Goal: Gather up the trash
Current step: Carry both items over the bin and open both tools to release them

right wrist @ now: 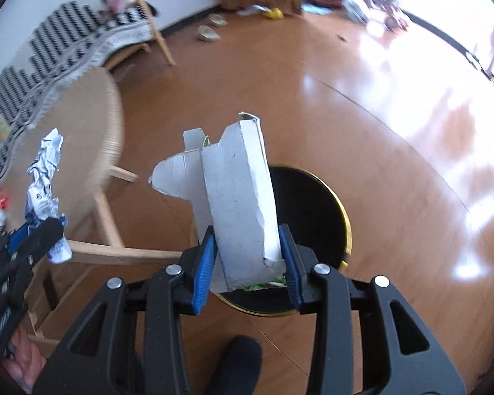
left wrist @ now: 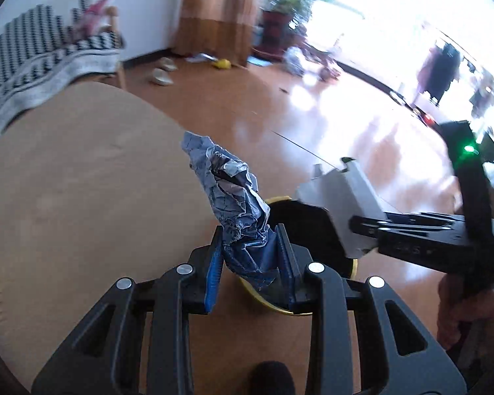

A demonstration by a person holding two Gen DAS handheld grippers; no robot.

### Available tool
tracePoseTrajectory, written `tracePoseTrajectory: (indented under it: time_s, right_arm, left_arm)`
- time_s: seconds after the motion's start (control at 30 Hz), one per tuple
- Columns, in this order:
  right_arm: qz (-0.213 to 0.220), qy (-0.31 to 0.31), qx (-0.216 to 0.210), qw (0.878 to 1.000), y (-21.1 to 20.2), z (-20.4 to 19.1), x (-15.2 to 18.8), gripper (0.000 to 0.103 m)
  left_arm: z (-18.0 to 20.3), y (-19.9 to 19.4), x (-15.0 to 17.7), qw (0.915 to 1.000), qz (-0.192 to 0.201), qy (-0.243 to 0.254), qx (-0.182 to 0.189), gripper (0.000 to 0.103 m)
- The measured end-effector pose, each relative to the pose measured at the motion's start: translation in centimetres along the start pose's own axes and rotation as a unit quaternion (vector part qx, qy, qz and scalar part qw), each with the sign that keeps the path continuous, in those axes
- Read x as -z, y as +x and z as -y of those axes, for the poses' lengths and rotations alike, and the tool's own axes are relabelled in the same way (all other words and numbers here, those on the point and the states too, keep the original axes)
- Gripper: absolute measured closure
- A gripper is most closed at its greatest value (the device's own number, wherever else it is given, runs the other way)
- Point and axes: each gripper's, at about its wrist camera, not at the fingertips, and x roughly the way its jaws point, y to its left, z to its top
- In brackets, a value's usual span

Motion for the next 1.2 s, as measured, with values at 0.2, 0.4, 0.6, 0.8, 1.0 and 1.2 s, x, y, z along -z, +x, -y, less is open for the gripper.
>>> tracePoseTrajectory:
  time_s: [0.2,0.4,0.6,0.8,1.0,1.2]
  right_arm:
    - [-0.086,0.048,0.001,0.995,5.4,3.6,0.6,0.065]
    - [-0.126,0.061,0.001,0.990,8.3,3.7,1.1,0.065]
    - [-0.106,0.073,-0.006,0.992,7.5,3.6,0.3,0.062]
    - [-0.068,0.100,-0.007,0.993,5.7,4.5,0.0,0.018]
    - [-0.065,0.122,-0.008,0.990,5.3,5.4,0.0,0.018]
    - [-0.054,0.129,-0.004,0.990,4.9,5.7,-0.1,0.018]
  left_arm:
    - [2.0,5.5,0.8,0.9976,-0.059,-0.005,0.036,0.073]
    - [2.5,7.9,1.4,0.9956,-0.084,-0.013,0.041,0.073]
    - [2.0,8.6,0.8,0.9953,-0.085,-0.015,0.043,0.073]
    - [2.1,8.7,1.3,0.9951,-0.088,-0.017,0.041,0.073]
    - [2.3,9.3,1.3,0.9937,-0.100,-0.015,0.047,0.073]
    - [2.5,9.6,1.4,0.9935,-0.099,-0.021,0.052,0.047]
